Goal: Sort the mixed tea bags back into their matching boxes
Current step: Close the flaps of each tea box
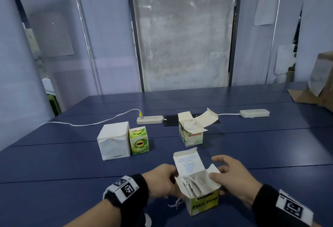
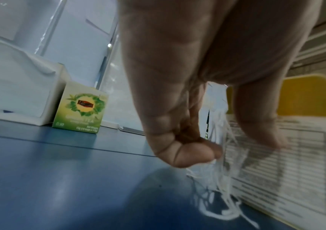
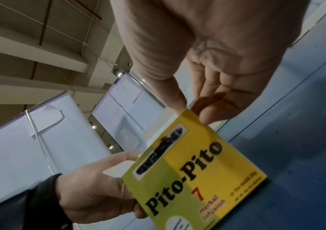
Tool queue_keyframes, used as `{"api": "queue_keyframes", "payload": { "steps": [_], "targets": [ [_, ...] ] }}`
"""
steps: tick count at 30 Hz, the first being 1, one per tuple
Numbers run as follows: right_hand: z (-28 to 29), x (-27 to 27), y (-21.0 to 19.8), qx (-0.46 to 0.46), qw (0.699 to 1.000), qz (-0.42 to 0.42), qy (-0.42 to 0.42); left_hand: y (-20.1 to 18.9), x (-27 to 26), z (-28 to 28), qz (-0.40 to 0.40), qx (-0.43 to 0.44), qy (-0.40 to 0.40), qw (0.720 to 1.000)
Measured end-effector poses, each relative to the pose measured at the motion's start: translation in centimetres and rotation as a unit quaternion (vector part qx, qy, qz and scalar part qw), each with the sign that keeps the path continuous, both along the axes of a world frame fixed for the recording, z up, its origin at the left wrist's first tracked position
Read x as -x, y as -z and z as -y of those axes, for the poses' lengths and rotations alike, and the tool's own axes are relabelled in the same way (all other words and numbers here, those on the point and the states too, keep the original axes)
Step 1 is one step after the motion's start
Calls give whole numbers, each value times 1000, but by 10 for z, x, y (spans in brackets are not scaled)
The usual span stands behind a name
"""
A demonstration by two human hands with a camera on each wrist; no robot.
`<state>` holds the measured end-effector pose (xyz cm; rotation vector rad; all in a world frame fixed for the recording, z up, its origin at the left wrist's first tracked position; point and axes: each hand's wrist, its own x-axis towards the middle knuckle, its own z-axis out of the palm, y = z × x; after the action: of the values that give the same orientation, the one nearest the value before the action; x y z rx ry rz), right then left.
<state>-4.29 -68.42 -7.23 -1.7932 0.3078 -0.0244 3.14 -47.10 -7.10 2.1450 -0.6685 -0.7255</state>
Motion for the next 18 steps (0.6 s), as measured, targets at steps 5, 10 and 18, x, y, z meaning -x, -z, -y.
{"api": "queue_keyframes", "payload": {
  "steps": [5,10,18],
  "targets": [
    [2,8,-1,-9,1000,-6,-24,-1,-9,-11,42,-47,9,998],
    [4,12,1,-35,999,-10,-15,-18,-19,-26,3,4,-37,999],
    [-14,12,8,-131,991,-33,-3,-65,-12,-23,-28,48,-100,993]
  ]
}}
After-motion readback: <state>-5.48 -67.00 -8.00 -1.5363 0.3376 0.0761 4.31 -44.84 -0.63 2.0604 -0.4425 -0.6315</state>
